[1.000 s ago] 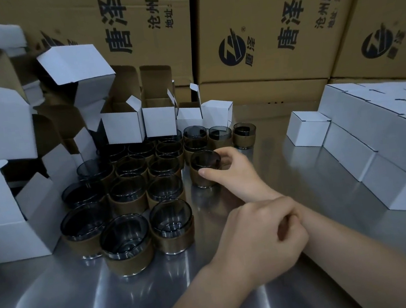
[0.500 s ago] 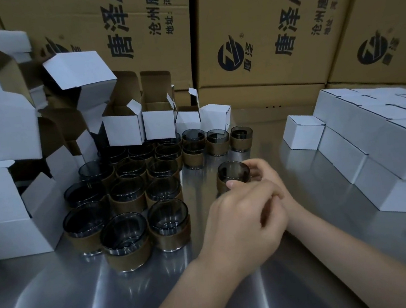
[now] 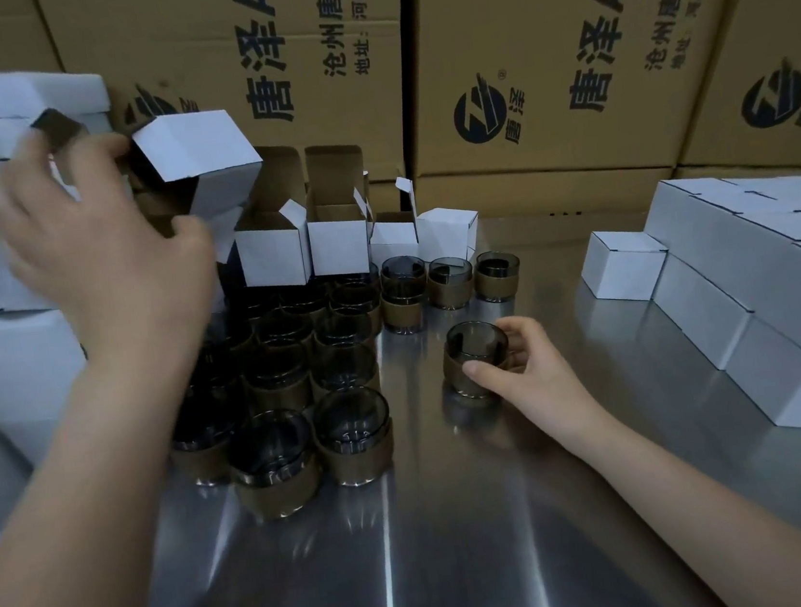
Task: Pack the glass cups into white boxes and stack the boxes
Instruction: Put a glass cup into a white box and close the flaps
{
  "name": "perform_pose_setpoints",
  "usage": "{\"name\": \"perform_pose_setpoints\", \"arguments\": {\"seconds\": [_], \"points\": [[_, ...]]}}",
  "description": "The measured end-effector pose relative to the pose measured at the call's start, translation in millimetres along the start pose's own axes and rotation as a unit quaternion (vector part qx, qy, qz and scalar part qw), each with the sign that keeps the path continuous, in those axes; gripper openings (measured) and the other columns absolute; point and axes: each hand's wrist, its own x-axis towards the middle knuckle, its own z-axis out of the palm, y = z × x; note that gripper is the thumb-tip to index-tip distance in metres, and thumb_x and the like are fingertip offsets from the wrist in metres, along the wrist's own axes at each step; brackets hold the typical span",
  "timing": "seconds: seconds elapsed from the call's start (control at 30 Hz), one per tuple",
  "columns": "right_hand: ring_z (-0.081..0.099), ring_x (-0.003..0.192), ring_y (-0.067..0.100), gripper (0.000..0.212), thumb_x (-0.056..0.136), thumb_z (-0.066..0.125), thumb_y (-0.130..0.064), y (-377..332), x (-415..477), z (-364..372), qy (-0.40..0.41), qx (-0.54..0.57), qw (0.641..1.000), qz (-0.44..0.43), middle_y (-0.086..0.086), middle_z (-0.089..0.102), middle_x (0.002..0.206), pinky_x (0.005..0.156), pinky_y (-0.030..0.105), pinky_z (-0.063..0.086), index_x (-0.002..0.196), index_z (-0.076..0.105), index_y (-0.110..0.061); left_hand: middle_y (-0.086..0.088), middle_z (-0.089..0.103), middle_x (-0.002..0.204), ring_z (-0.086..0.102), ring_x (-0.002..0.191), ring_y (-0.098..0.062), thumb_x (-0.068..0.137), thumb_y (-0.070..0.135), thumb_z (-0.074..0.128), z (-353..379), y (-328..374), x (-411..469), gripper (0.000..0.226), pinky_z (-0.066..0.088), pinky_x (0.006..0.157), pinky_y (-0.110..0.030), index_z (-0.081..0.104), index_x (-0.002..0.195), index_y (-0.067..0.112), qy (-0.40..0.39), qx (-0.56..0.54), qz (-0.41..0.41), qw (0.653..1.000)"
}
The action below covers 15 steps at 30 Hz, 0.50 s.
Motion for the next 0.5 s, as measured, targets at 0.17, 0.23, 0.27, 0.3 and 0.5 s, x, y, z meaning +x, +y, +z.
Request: {"name": "perform_pose_setpoints", "arguments": {"seconds": [0.17,0.23,0.27,0.3,0.5], "points": [[0.054,0.092,-0.017,0.053,0.076,0.080,-0.034,0,-1,0,-0.012,0.011,1.000,-0.001,-0.020,0.057,0.109,0.078,0.011,0.042,0.115,0.044,-0.040,-0.015,0.013,0.161,0.016,0.145,-0.047,0.079,0.029,0.068,13,-38,32,0.075,0.028,0.108,-0.068,0.030,0.143,0.024,-0.075,0.148,0.027,0.986],[0.054,0.092,-0.019,0.055,0.076,0.080,-0.034,0,-1,-1,-0.018,0.011,1.000,0.001,-0.020,0.057,0.109,0.079,0.011,0.041,0.118,0.044,-0.039,-0.017,0.013,0.160,0.017,0.144,-0.049,0.079,0.034,0.071,19,-52,42,0.076,0.031,0.105,-0.070,0.030,0.141,0.020,-0.092,0.189,0.036,0.977],[0.054,0.092,-0.019,0.055,0.077,0.080,-0.034,0,-1,-1,-0.020,0.010,1.000,0.001,-0.020,0.057,0.109,0.079,0.011,0.041,0.118,0.044,-0.039,-0.018,0.014,0.159,0.019,0.143,-0.050,0.080,0.036,0.072,22,-60,46,0.074,0.033,0.103,-0.070,0.032,0.139,0.017,-0.096,0.202,0.039,0.974],[0.054,0.092,-0.019,0.055,0.077,0.080,-0.034,0,-1,-1,-0.021,0.009,1.000,0.001,-0.021,0.057,0.109,0.079,0.011,0.041,0.119,0.044,-0.039,-0.018,0.015,0.158,0.021,0.141,-0.050,0.079,0.036,0.073,25,-66,49,0.071,0.036,0.100,-0.070,0.034,0.135,0.015,-0.101,0.211,0.042,0.971],[0.055,0.094,-0.015,0.051,0.080,0.077,-0.030,-1,-1,-2,-0.025,0.004,1.000,0.001,-0.019,0.057,0.110,0.076,0.006,0.042,0.119,0.044,-0.037,-0.029,0.045,0.121,0.048,0.110,-0.052,0.076,0.027,0.056,23,-84,51,0.038,0.045,0.087,-0.065,0.048,0.108,0.007,-0.047,0.260,0.071,0.962]]}}
